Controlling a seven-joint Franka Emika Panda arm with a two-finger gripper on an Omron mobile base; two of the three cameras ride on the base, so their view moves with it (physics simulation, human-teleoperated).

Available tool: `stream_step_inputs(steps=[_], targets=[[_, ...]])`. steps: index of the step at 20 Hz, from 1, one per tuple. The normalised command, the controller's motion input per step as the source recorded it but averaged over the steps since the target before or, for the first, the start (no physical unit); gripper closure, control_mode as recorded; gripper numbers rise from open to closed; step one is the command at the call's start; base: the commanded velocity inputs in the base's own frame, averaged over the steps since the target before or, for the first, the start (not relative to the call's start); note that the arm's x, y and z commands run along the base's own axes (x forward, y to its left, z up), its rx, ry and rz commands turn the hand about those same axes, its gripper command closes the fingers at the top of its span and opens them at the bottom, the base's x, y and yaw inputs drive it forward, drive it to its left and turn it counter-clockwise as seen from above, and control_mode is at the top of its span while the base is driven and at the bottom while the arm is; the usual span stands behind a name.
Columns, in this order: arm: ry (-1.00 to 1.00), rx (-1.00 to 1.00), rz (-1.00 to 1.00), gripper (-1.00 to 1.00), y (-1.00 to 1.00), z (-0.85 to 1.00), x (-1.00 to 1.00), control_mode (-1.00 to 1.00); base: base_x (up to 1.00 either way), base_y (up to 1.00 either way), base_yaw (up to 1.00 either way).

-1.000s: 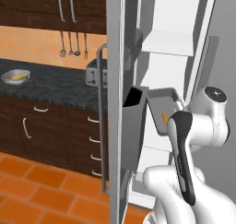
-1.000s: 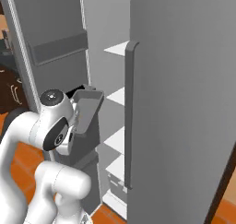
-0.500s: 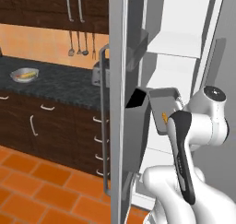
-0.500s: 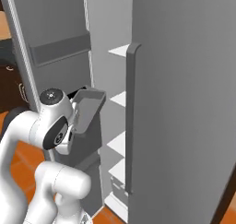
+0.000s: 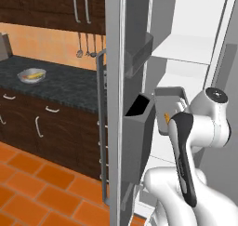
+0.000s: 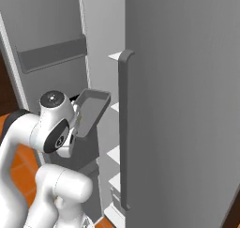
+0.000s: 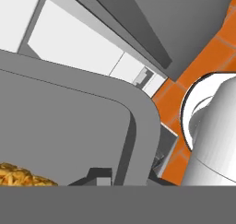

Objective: Take the meat container that has the shrimp and place it on the second highest rack of the freezer. Then take the vegetable container that has the cucumber and carrot and place it on the highest rack of the freezer.

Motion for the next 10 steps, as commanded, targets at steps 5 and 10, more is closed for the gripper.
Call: stream_step_inputs(steps=[5,10], targets=[[0.0,0.0,0.0,1.0,0.0,0.0,0.0,1.0,0.0,-0.04,0.01],[0.0,0.0,-0.01,1.0,0.0,0.0,-0.03,-1.0,0.0,0.0,0.0]])
